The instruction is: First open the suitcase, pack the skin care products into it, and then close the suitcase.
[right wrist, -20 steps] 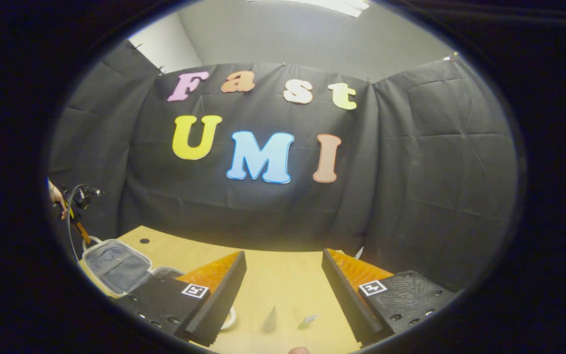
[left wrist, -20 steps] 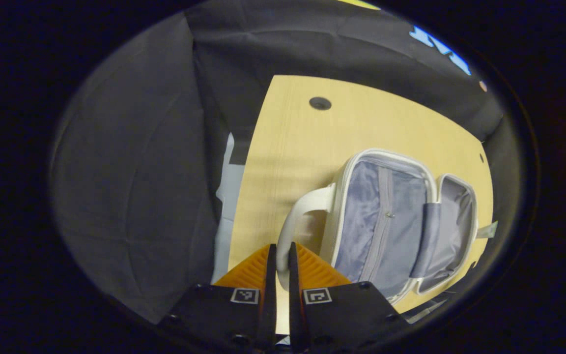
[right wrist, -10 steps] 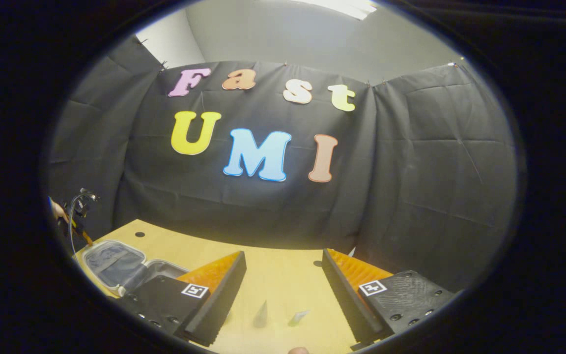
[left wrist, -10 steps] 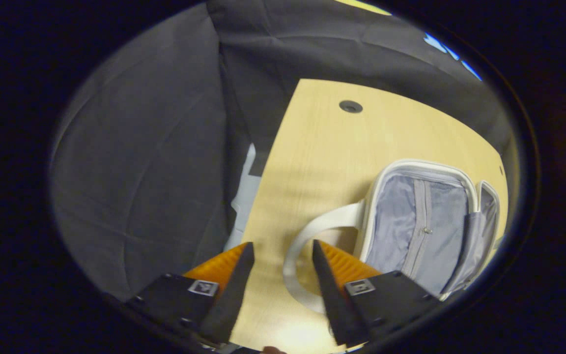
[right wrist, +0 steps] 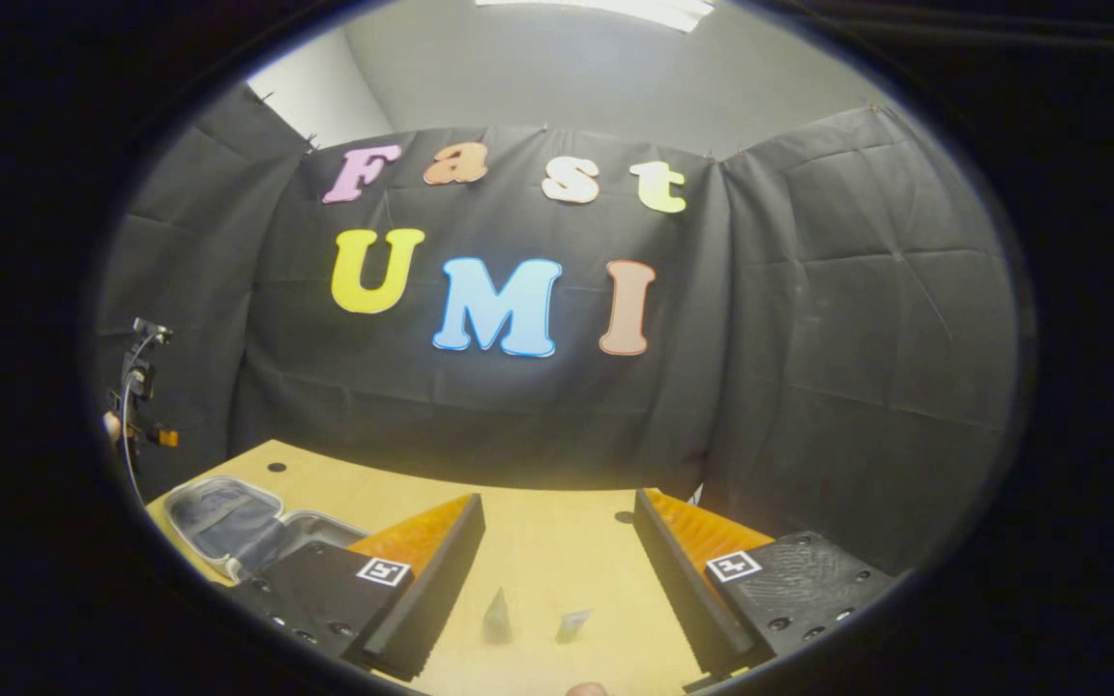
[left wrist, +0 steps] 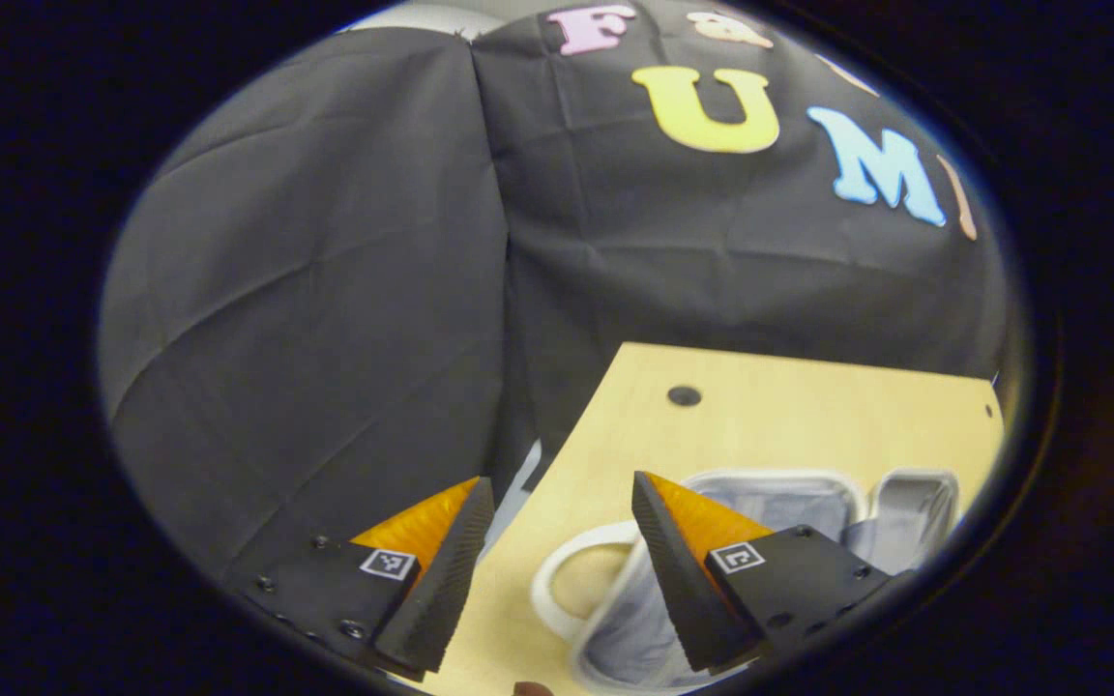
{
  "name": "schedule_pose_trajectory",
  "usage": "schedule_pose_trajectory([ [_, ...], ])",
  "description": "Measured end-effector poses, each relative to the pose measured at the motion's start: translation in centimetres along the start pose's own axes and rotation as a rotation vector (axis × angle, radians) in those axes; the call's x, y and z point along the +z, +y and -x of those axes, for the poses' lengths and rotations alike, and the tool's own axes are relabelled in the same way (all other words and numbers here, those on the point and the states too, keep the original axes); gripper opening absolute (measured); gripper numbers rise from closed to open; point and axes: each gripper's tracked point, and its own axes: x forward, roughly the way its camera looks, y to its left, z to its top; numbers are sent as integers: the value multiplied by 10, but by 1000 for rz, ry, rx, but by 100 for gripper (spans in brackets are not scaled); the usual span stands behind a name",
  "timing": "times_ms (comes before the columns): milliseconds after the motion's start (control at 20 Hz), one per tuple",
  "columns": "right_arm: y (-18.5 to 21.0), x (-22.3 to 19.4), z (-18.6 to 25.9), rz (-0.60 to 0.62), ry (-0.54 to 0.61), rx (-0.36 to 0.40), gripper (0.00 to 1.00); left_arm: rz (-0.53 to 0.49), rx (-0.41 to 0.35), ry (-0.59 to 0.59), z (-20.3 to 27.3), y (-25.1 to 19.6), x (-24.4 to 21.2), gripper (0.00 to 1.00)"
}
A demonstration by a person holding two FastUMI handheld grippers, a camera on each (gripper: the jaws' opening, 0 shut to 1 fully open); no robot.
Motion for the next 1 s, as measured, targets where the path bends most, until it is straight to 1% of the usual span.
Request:
schedule_pose_trajectory([
  [50,-7,-3,-1,-13,2,0,94,-12,-13,-47,12,-17,11,95],
  [100,-12,-6,-3,-24,7,3,94,-21,-38,-63,26,-41,14,94],
  [150,-19,-10,-3,-30,13,3,94,-2,-83,-75,38,-69,15,94],
  [250,-35,-17,-6,-25,22,2,95,69,-191,-103,65,-138,18,94],
  [350,-51,-20,-8,-12,25,4,94,107,-261,-130,94,-198,19,94],
  [400,-56,-21,-9,-8,25,11,94,112,-284,-140,106,-228,15,94],
  [650,-79,-29,-18,13,20,57,95,97,-416,-159,159,-368,-8,94],
  [800,-85,-38,-25,-2,36,99,95,95,-496,-175,206,-457,-30,96],
  [900,-90,-44,-29,-2,45,125,95,85,-549,-198,231,-505,-42,96],
  [950,-92,-46,-31,3,47,136,95,73,-567,-214,241,-525,-46,94],
  [1000,-95,-51,-33,10,51,146,95,66,-593,-222,250,-543,-52,95],
])
